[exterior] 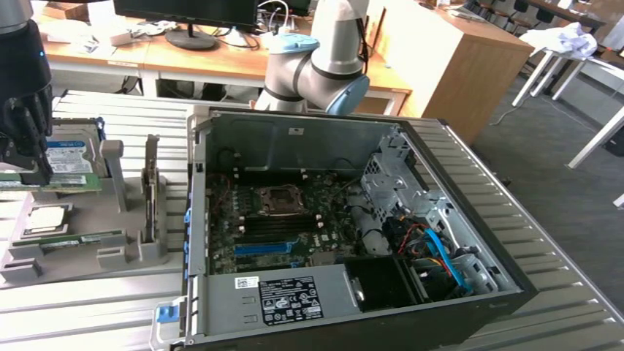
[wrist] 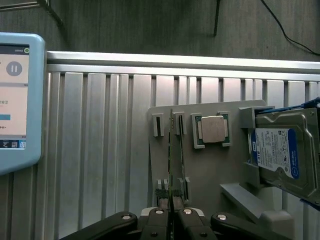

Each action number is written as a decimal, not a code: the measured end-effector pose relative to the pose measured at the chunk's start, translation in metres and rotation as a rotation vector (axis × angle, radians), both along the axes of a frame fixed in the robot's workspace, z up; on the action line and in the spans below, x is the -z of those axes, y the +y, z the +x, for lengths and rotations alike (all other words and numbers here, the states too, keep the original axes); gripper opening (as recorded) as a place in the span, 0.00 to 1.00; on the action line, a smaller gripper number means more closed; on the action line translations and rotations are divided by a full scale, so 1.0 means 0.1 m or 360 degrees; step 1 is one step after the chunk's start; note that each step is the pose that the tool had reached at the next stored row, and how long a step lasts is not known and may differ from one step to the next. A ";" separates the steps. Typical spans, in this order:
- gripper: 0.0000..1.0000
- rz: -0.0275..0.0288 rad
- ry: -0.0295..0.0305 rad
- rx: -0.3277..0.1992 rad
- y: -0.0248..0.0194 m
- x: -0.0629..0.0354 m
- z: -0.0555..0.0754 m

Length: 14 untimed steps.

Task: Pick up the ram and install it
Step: 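Pick up the ram and move it above insertion slot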

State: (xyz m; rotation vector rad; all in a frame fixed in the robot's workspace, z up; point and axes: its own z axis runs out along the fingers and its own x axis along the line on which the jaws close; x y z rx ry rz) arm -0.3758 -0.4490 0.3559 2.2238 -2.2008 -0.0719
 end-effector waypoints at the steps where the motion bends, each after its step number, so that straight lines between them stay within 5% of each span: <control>1: 0.13 0.00002 -0.00001 0.0000 0.000 -0.004 0.00; 14: 0.13 0.00000 0.00000 0.0000 0.000 -0.067 0.00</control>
